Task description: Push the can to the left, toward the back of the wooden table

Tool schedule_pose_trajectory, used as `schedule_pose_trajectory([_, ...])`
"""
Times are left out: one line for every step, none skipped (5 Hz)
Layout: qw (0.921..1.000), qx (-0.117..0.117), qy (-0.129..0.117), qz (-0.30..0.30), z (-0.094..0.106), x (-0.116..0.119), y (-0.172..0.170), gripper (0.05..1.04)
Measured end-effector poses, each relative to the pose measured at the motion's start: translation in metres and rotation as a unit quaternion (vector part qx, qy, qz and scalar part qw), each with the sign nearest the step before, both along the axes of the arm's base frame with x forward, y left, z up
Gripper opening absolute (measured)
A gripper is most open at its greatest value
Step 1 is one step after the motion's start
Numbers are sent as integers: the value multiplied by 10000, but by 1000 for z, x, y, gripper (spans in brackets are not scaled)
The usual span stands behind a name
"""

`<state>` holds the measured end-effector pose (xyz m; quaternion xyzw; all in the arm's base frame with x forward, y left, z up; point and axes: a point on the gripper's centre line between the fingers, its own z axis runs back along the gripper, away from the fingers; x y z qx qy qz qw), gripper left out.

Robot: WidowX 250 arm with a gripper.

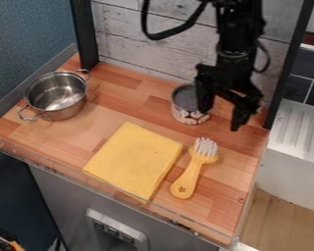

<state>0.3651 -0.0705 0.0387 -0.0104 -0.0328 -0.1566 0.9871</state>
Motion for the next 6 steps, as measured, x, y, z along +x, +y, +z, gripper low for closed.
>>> schedule_pose_trajectory([9999, 90, 55, 84, 4, -1, -6, 999])
schedule_pose_trajectory([9998, 70, -2, 184, 0, 6, -8, 999])
schedule_pose_trajectory([9993, 92, 2, 371, -11, 11, -8, 999])
schedule_pose_trajectory([9978, 28, -28, 667, -24, 19, 1, 999])
schedule_pose_trajectory([9960, -48, -190, 875, -27, 26, 4, 999])
schedule_pose_trajectory([9940, -141, -284, 1050, -30, 28, 7, 999])
